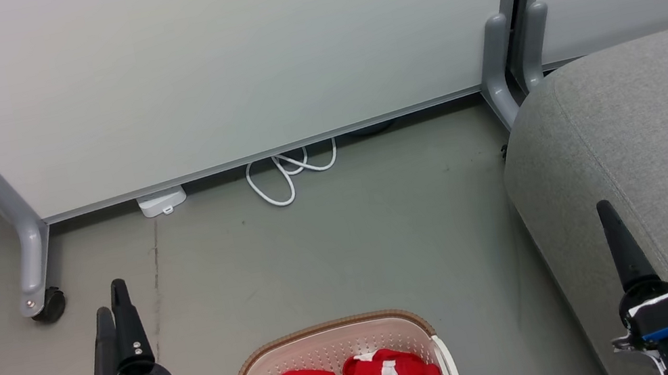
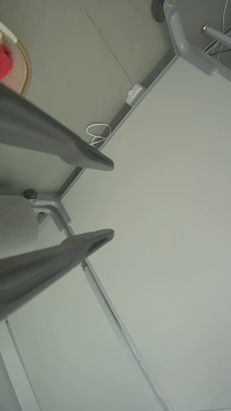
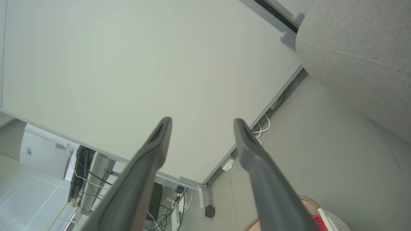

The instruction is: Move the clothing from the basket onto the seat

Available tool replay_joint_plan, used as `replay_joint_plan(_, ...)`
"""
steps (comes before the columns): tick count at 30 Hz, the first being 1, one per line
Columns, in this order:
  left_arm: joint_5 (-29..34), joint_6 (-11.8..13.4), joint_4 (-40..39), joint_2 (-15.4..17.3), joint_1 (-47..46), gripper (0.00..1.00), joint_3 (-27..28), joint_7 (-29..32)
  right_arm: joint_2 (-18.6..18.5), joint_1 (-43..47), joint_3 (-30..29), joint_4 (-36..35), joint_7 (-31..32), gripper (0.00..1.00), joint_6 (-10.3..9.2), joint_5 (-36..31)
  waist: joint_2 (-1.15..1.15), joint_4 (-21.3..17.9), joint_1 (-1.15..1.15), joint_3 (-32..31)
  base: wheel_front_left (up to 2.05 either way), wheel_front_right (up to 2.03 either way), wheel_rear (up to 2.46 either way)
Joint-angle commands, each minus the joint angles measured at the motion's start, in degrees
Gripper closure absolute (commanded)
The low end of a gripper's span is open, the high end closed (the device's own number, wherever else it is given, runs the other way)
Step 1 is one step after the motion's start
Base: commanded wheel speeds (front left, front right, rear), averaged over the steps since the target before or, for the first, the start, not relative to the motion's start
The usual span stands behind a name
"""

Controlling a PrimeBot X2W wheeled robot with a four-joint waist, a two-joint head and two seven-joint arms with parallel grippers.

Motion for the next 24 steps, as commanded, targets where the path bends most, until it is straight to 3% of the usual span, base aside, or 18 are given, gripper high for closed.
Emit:
replay_joint_plan(1,1.6,0.1,-1.1,0.5,-1.5,0.0,-0.4,-0.5,-0.4,-1.8,0.3,-1.0,-0.4,0.0,0.11,-1.5,0.0,0.0,0.0,0.0,0.0,0.0,0.0)
replay_joint_plan(24,23.5,2.0,-1.3,0.6,-2.1,0.0,-4.8,-4.5,-0.6,-2.3,1.8,-0.1,-4.4,0.0,0.13,-22.5,0.0,0.4,0.0,0.5,0.0,0.0,0.0)
